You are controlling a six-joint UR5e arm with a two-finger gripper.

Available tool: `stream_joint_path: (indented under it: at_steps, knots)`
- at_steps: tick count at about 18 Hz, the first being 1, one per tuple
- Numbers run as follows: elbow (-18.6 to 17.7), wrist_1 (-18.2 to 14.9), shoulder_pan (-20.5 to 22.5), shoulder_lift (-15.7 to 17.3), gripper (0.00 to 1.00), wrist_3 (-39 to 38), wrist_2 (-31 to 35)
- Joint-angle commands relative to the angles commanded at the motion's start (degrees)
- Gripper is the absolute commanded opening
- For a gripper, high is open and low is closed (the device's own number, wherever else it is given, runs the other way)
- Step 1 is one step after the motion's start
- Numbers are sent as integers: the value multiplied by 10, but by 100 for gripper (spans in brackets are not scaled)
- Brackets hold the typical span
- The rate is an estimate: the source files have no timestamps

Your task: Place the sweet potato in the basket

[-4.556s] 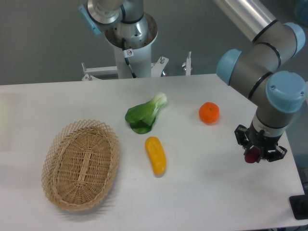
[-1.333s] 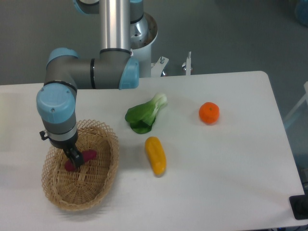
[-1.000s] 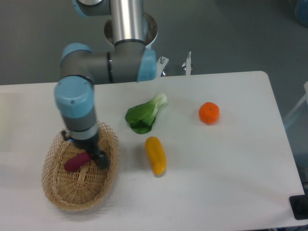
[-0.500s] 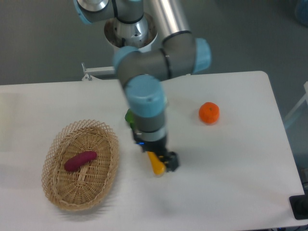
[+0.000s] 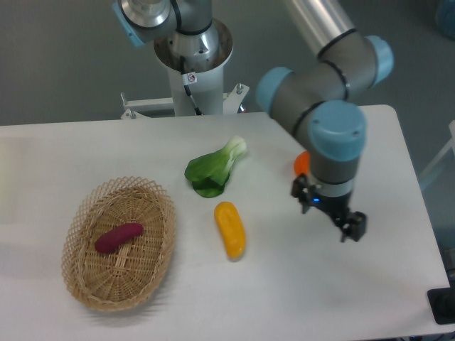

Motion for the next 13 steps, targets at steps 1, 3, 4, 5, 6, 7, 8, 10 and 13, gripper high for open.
stream_joint_path:
  at_steps: [1,3,4,5,6,7,8,10,13]
  knots:
    - [6,0,5,-4,100,6,-2]
    - [12,0,20,-9,100,17,-15]
    - [14,0,26,-10,100,19,-28]
    - [13,0,33,-10,100,22,-42]
    - [10,-1,37,-8,100,25,-50]
    - [5,-1,36,-6,100,25,-51]
    - [3,-1,35,-5,100,25,-49]
    - [0,-1,34,-4,100,25,-48]
    - [-2,-1,34,-5,100,24,-47]
